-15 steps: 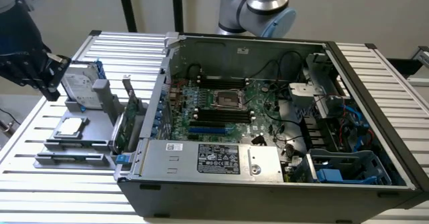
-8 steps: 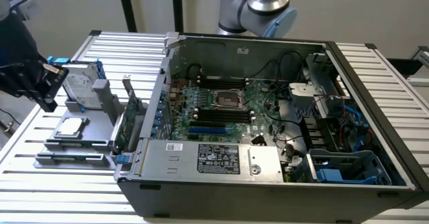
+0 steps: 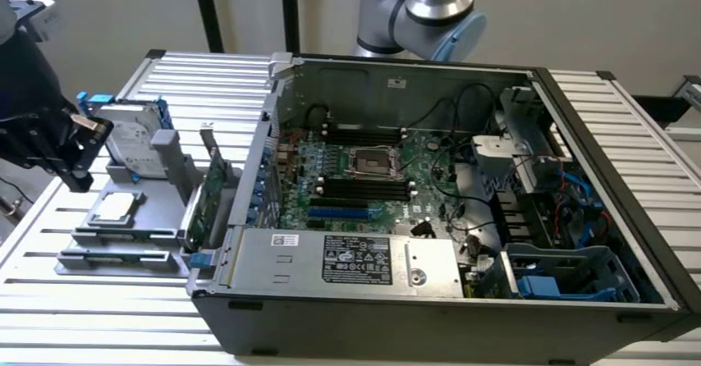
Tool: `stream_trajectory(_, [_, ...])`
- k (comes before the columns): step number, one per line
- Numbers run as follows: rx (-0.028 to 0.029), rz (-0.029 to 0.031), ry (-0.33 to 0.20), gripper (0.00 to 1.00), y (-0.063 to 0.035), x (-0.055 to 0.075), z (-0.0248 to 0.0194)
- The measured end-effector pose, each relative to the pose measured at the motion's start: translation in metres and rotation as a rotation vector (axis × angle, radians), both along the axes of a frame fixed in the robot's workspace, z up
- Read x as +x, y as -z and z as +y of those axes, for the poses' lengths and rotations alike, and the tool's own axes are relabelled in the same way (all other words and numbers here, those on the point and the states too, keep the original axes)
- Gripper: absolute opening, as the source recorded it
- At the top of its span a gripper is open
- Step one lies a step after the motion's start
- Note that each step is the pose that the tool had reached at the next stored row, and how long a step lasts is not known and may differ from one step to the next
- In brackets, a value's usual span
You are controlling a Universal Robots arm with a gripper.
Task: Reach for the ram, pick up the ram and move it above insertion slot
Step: 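Pick up the ram and move it above insertion slot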
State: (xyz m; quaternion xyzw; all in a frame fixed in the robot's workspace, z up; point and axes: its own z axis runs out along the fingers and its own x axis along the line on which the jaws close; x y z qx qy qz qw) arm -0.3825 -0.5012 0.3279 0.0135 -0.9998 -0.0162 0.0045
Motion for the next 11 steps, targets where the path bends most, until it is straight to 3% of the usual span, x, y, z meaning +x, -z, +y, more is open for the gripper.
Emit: stream_trajectory(11, [0.0000,0.0001,-0.199,0.11,-0.0001,0.0001,0.0000])
